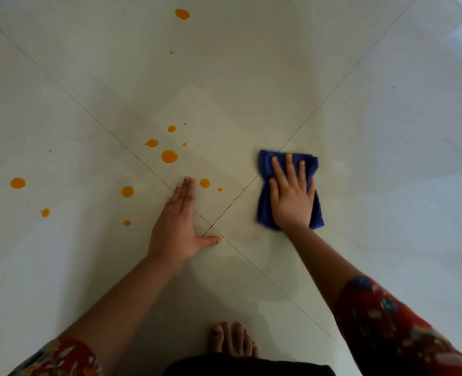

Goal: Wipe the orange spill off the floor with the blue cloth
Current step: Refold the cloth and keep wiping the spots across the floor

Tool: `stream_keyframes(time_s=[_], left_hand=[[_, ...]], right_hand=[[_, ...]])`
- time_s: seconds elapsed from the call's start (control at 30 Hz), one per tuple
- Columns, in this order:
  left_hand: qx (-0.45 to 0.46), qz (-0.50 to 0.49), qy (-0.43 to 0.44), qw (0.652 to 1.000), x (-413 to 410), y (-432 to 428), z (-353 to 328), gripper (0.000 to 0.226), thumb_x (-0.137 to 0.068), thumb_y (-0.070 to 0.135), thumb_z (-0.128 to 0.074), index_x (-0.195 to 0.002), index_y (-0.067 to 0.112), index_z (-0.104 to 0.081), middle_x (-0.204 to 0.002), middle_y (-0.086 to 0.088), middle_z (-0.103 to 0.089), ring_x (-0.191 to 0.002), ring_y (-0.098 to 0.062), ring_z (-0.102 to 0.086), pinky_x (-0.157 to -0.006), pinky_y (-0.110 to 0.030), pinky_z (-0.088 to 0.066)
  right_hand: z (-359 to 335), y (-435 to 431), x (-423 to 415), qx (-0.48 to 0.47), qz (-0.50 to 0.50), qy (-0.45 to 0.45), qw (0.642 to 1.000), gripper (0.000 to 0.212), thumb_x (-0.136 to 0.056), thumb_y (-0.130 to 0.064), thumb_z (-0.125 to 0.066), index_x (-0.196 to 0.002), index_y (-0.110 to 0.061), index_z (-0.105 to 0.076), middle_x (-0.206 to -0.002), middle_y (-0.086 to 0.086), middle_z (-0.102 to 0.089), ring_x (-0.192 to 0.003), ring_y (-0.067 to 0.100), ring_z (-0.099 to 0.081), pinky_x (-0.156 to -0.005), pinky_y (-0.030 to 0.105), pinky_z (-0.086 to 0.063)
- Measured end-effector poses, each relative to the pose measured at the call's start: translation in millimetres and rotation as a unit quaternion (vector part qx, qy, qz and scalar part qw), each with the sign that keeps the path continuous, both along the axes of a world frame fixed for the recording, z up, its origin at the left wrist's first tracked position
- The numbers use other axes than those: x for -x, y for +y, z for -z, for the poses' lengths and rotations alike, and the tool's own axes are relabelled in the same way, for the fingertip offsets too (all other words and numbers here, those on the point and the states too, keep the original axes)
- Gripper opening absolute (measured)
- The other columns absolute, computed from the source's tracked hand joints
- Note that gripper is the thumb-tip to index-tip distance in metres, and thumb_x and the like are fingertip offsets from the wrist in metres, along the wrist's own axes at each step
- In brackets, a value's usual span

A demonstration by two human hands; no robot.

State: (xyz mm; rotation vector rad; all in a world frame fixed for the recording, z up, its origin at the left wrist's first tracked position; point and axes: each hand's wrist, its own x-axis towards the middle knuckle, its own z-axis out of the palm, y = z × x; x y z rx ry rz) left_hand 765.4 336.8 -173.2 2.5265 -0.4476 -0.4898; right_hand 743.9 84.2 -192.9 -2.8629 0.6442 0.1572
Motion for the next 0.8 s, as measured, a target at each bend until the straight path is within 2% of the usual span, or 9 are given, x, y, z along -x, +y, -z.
stream_keyframes(time_s=[0.07,0.13,0.23,0.3,0.37,0.47,0.6,0.7,0.8], left_hand=[[0.0,-0.001,0.005,1.0,1,-1,-1,0.137,-0.057,0.057,-0.083,-0.154,0.016,0.004,-0.163,0.003,0.001,-0.149,-0.011,-0.001,-0.118,-0.024,-0.005],[0.004,-0.001,0.003,1.0,2,-1,-4,0.134,-0.059,0.056,-0.083,-0.155,0.017,0.003,-0.163,0.004,0.002,-0.148,-0.008,0.0,-0.119,-0.024,-0.006],[0.028,0.0,0.0,1.0,-2,3,-6,0.12,-0.067,0.046,-0.082,-0.155,0.018,-0.004,-0.162,0.007,-0.005,-0.147,-0.004,-0.004,-0.119,-0.023,-0.013],[0.046,-0.014,0.002,0.999,-3,12,-9,0.112,-0.072,0.041,-0.08,-0.155,0.021,-0.007,-0.161,0.009,-0.012,-0.147,-0.005,-0.012,-0.114,-0.02,-0.018],[0.042,-0.019,-0.005,0.999,-3,22,-10,0.11,-0.073,0.039,-0.079,-0.155,0.022,-0.008,-0.161,0.009,-0.014,-0.148,-0.007,-0.013,-0.113,-0.021,-0.02],[0.031,-0.033,-0.003,0.999,-3,34,-7,0.109,-0.074,0.038,-0.079,-0.156,0.023,-0.008,-0.16,0.013,-0.012,-0.148,-0.007,-0.01,-0.113,-0.021,-0.019],[0.042,-0.024,-0.01,0.999,-4,37,-4,0.103,-0.077,0.035,-0.077,-0.155,0.023,-0.011,-0.156,0.019,-0.008,-0.144,0.001,-0.004,-0.116,-0.021,-0.012],[0.036,-0.029,-0.019,0.999,-2,39,-7,0.1,-0.079,0.037,-0.075,-0.155,0.023,-0.011,-0.155,0.02,-0.007,-0.141,0.006,-0.001,-0.116,-0.02,-0.007],[0.02,-0.033,-0.039,0.998,-4,46,-11,0.099,-0.08,0.04,-0.074,-0.155,0.023,-0.011,-0.154,0.02,-0.008,-0.14,0.005,-0.001,-0.116,-0.021,-0.011]], right_hand=[[-2,-15,-40,-0.005,0.08,-0.004,0.997,0.051,-0.102,-0.043,-0.024,-0.152,-0.04,-0.016,-0.163,-0.006,-0.007,-0.15,0.023,-0.002,-0.119,0.05,-0.008],[-3,-11,-87,-0.029,0.087,-0.002,0.996,0.052,-0.102,-0.043,-0.025,-0.153,-0.039,-0.014,-0.163,-0.005,-0.004,-0.15,0.024,0.002,-0.119,0.05,-0.003],[-4,23,-107,-0.02,-0.051,-0.001,0.999,0.053,-0.102,-0.046,-0.026,-0.152,-0.038,-0.014,-0.163,-0.006,-0.003,-0.15,0.024,0.002,-0.119,0.049,-0.004],[-3,43,-70,-0.01,-0.185,-0.005,0.983,0.054,-0.1,-0.051,-0.025,-0.152,-0.039,-0.014,-0.163,-0.007,-0.005,-0.15,0.023,0.001,-0.119,0.048,-0.005],[-4,41,-22,-0.017,-0.246,-0.001,0.969,0.057,-0.097,-0.06,-0.022,-0.151,-0.043,-0.014,-0.162,-0.009,-0.006,-0.15,0.021,0.002,-0.12,0.048,-0.004],[-2,-1,-14,0.0,-0.145,-0.001,0.989,0.06,-0.094,-0.063,-0.024,-0.15,-0.045,-0.015,-0.162,-0.01,-0.008,-0.15,0.021,-0.002,-0.118,0.049,-0.005],[-2,-4,-86,0.001,0.011,0.0,1.0,0.054,-0.1,-0.052,-0.022,-0.152,-0.042,-0.01,-0.163,-0.007,-0.003,-0.15,0.024,0.001,-0.118,0.054,-0.004],[2,48,-64,-0.007,-0.145,-0.031,0.989,0.052,-0.1,-0.043,-0.024,-0.151,-0.035,-0.023,-0.162,-0.002,-0.015,-0.149,0.028,-0.009,-0.117,0.054,-0.014],[-1,61,21,-0.015,-0.375,0.006,0.927,0.05,-0.102,-0.044,-0.022,-0.152,-0.04,-0.018,-0.162,-0.009,-0.011,-0.15,0.022,-0.003,-0.12,0.048,-0.004]])
